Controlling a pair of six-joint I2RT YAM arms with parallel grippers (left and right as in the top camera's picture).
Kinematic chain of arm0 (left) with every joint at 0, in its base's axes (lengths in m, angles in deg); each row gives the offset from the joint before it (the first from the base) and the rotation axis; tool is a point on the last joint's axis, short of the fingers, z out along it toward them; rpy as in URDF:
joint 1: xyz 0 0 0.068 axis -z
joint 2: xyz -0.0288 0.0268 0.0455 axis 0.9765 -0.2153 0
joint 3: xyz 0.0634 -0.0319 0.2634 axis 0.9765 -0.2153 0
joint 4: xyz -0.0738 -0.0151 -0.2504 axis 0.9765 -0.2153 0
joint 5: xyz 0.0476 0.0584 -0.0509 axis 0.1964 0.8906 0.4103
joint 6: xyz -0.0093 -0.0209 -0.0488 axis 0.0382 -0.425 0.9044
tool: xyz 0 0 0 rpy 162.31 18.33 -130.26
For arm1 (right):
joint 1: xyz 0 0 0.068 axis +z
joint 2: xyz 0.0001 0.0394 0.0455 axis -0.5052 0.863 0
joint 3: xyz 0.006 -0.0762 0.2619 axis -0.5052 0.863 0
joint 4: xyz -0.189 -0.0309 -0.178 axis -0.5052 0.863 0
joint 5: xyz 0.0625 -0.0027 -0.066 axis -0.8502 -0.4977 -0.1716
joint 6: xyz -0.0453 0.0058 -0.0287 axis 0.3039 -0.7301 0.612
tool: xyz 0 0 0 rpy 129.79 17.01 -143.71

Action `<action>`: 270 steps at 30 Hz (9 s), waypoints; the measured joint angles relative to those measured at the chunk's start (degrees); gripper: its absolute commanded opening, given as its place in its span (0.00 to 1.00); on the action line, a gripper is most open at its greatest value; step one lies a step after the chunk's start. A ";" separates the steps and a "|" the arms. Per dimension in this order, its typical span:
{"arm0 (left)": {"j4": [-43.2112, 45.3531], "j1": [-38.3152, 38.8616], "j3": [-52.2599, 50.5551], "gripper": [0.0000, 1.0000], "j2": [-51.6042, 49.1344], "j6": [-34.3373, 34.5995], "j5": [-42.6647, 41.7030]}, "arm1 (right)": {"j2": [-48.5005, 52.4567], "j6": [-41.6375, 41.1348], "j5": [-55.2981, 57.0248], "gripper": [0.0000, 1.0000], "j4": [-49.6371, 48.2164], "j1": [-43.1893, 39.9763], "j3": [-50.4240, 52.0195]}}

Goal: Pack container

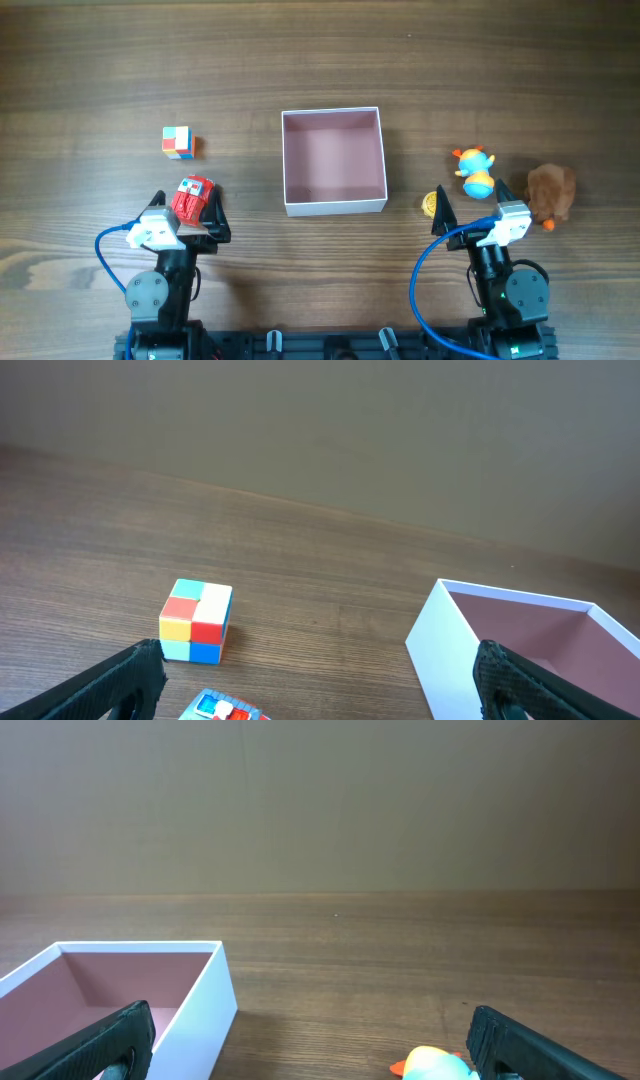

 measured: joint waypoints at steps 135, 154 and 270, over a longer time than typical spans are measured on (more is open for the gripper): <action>-56.33 0.00 63.06 0.49 -98.29 -13.68 7.19 | 71.01 -7.61 -3.98 1.00 53.37 -0.26 -53.51; -60.94 18.71 88.65 0.04 -91.03 -0.28 4.17 | 71.01 -7.61 -3.98 1.00 53.33 -0.26 -53.51; -42.07 34.16 85.70 0.81 -115.47 -1.99 14.67 | 71.01 -7.58 -3.98 1.00 53.81 -0.26 -53.51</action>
